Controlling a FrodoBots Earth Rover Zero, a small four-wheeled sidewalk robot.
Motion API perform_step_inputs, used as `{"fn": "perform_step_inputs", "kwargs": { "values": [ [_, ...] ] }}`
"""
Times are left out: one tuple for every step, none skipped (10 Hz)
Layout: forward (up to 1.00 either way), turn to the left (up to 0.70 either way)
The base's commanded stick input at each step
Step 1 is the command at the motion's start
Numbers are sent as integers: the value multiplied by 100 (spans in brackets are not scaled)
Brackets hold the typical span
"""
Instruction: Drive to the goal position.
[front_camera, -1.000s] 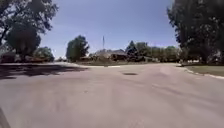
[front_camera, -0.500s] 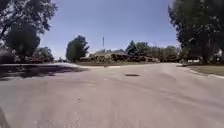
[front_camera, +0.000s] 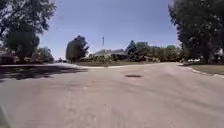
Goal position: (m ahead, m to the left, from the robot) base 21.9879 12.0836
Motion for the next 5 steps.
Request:
{"fn": "perform_step_inputs", "kwargs": {
  "values": [
    [70,19],
    [70,35],
    [70,26],
    [70,7],
    [70,0]
  ]
}}
